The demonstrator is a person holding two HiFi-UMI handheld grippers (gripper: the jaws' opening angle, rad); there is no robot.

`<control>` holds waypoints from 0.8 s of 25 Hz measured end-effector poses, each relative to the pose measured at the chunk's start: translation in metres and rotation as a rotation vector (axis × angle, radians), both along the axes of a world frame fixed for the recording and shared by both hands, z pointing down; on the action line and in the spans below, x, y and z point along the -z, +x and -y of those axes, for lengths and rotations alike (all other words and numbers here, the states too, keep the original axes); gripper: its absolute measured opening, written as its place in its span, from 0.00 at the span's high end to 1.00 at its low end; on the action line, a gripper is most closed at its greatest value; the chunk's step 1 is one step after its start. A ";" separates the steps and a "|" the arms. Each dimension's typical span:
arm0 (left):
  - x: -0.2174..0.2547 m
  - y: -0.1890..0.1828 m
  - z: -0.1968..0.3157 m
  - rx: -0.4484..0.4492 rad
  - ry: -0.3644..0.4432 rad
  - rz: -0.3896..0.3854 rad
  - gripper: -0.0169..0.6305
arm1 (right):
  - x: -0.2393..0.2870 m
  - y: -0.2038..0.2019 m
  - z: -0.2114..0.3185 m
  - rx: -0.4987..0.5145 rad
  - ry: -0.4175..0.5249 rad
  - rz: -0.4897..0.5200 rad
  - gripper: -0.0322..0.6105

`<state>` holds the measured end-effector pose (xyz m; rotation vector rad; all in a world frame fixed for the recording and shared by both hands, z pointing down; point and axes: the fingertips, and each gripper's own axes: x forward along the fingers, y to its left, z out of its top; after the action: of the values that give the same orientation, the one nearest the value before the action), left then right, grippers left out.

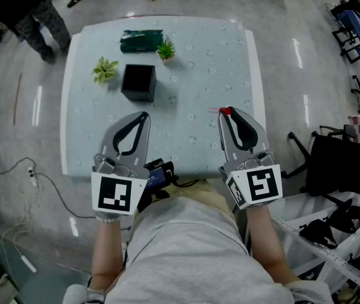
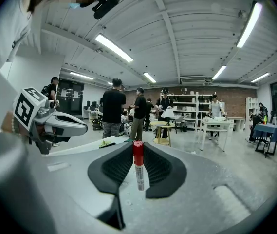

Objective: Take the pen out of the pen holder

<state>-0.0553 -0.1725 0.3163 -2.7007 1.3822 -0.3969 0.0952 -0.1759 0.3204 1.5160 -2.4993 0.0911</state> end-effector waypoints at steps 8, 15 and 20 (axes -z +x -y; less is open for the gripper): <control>0.002 0.001 0.002 0.000 0.004 -0.001 0.95 | 0.004 -0.001 0.002 0.004 0.007 -0.001 0.85; 0.003 0.001 0.004 -0.003 0.005 -0.005 0.95 | 0.006 -0.003 0.003 0.008 0.009 -0.002 0.85; 0.002 0.001 0.006 -0.008 0.005 -0.004 0.95 | 0.007 -0.004 0.004 0.009 0.010 -0.006 0.85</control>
<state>-0.0547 -0.1783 0.3139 -2.7039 1.3714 -0.3872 0.0911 -0.1798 0.3136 1.5069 -2.5057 0.0728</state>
